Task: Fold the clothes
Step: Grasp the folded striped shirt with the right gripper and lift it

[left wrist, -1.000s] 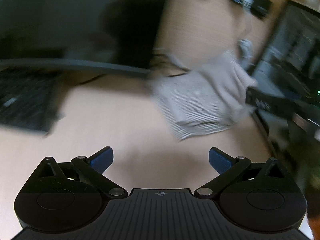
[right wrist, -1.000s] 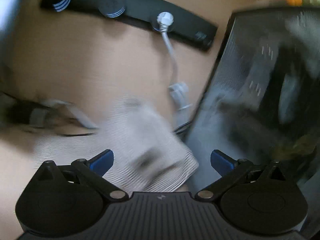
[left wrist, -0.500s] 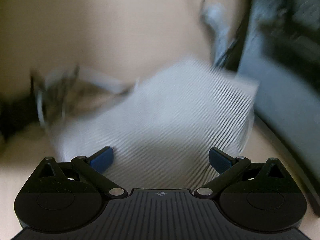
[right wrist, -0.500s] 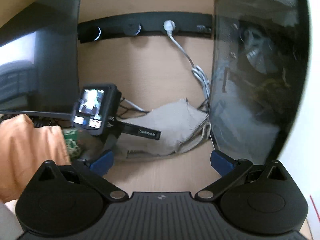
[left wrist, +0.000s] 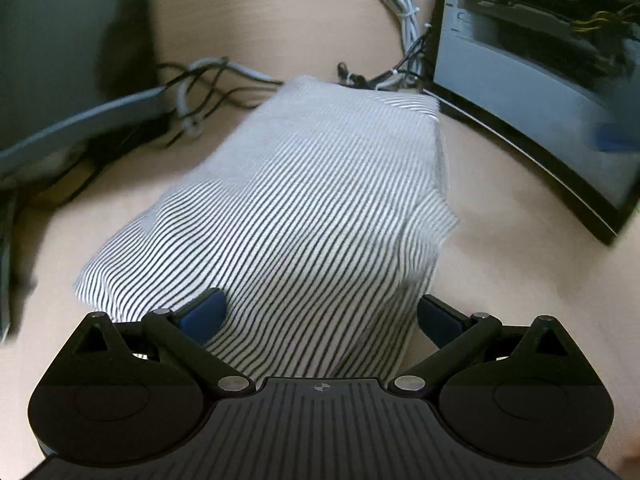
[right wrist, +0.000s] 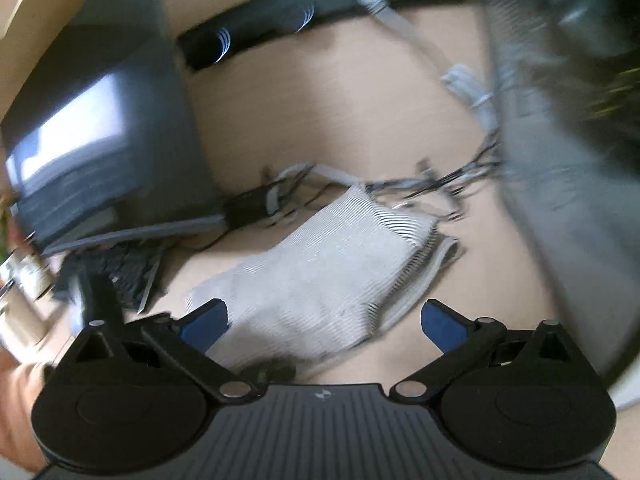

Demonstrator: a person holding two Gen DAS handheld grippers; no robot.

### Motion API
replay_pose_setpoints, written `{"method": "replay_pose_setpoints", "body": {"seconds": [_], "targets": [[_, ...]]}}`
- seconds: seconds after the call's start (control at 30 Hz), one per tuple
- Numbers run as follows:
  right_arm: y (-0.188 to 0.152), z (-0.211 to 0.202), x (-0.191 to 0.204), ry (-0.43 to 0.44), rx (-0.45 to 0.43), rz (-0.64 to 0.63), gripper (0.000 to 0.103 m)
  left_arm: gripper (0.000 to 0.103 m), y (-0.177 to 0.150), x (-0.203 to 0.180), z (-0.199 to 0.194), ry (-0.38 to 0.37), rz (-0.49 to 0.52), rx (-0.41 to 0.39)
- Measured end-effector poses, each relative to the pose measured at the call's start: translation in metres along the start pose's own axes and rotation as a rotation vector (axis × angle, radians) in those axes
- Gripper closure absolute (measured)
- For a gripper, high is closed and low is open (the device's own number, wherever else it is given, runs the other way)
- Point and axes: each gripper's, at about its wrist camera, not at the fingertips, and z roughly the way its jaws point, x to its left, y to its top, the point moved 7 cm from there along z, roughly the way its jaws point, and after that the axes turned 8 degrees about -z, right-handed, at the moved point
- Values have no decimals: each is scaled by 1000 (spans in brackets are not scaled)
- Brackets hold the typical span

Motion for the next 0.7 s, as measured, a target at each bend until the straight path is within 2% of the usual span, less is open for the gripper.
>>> {"method": "replay_pose_setpoints", "body": {"seconds": [0.2, 0.33, 0.37, 0.43, 0.53, 0.7], "targets": [[19, 96, 28, 34, 51, -97, 0, 0, -32, 19, -45, 31, -82, 23], [6, 160, 32, 39, 182, -20, 0, 0, -40, 32, -62, 23, -98, 18], [3, 161, 38, 5, 167, -50, 0, 0, -41, 36, -65, 10, -106, 12], [-8, 158, 50, -51, 195, -115, 0, 0, -39, 45, -69, -13, -133, 1], [-27, 146, 66, -125, 233, -167, 0, 0, -37, 59, -69, 11, -144, -14], [-45, 118, 76, -133, 269, -111, 0, 0, -29, 76, -66, 11, -139, -30]]}}
